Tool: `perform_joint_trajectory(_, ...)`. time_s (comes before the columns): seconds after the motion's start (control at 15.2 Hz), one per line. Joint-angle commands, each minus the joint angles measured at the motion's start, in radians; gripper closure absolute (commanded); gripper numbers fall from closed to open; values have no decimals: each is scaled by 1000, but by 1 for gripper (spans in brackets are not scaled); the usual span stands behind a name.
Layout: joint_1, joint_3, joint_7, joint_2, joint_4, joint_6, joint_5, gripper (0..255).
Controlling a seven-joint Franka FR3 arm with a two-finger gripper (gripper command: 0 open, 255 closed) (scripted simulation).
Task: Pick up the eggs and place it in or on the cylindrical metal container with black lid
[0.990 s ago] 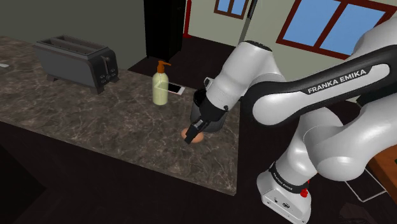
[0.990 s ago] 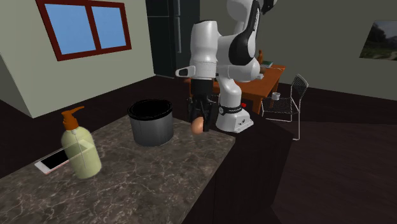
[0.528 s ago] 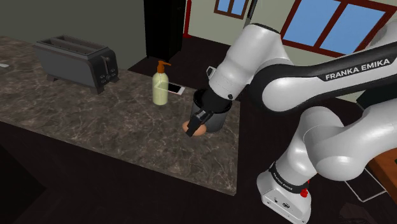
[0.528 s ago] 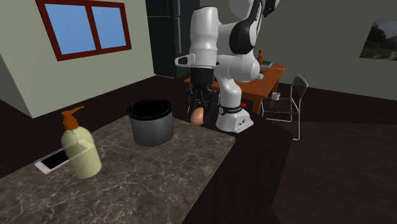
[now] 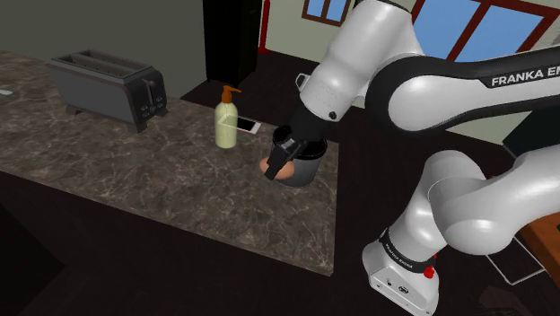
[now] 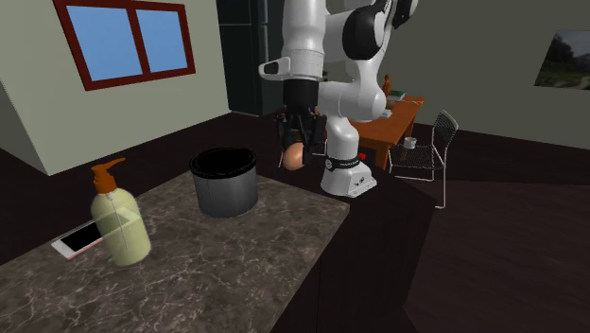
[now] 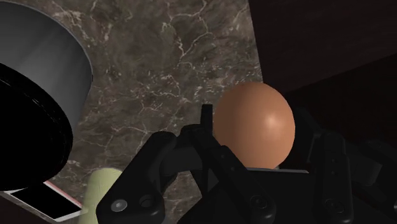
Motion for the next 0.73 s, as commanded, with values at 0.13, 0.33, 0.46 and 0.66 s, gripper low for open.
perform_joint_trajectory(0.13,-18,-28,-20,-19,28,-52,-20,255)
perform_joint_trajectory(0.33,-58,-104,-103,-24,25,-68,-54,255)
perform_joint_trajectory(0.46,-86,-155,-159,-18,30,-77,-77,255)
perform_joint_trajectory(0.66,-125,-230,-241,3,47,-88,-111,255)
